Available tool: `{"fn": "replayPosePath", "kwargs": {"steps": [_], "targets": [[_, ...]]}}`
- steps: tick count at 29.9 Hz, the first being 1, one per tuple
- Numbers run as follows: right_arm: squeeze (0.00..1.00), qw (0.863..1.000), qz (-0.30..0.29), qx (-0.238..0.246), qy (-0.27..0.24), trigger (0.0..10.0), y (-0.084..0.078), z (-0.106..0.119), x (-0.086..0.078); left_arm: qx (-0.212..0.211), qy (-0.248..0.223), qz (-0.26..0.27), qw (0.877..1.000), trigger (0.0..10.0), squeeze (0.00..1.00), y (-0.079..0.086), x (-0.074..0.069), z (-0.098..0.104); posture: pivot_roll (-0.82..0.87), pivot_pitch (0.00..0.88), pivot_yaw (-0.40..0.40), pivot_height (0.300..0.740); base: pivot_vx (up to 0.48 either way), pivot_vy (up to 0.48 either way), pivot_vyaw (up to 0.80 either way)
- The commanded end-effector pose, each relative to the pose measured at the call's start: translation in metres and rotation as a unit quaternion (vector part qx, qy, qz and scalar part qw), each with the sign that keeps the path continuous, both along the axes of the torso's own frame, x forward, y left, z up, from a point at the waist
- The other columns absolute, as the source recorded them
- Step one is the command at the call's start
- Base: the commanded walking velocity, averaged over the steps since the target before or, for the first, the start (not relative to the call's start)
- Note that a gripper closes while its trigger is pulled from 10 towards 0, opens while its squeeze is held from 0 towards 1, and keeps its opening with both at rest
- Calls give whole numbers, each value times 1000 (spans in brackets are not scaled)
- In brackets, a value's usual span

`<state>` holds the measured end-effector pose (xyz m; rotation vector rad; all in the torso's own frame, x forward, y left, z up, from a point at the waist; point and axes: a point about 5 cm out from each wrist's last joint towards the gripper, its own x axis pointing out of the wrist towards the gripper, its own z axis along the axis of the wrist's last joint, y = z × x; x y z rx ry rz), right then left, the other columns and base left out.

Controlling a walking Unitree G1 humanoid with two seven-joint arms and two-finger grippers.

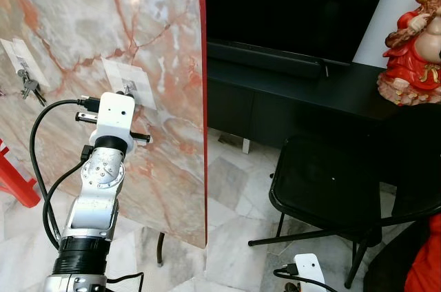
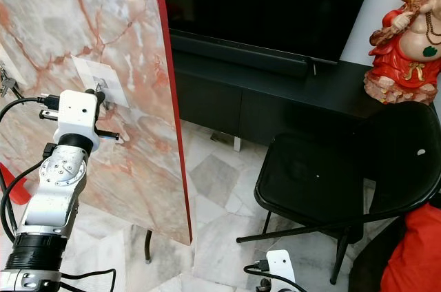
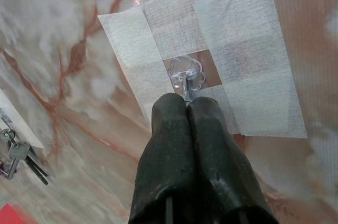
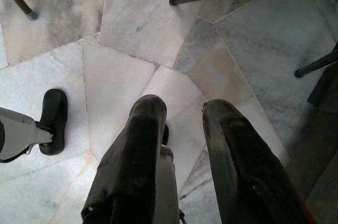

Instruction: Hang keys on a hook

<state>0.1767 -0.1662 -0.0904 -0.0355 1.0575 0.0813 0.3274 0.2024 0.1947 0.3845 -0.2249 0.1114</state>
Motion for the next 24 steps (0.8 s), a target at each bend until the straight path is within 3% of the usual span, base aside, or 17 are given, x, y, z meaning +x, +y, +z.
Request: {"fn": "replayPosePath", "kwargs": {"steps": [1, 24], "targets": [[0, 1000, 1, -2, -8, 10000, -2, 2, 5, 6, -6, -19, 1000, 10000, 0, -6, 3, 5, 54, 0, -38, 740, 0, 0, 0], [0, 1000, 0, -2, -11, 10000, -2, 3, 7, 36, 18, -61, 997, 10000, 0, -16, 7, 0, 53, 0, -37, 740, 0, 0, 0]]}}
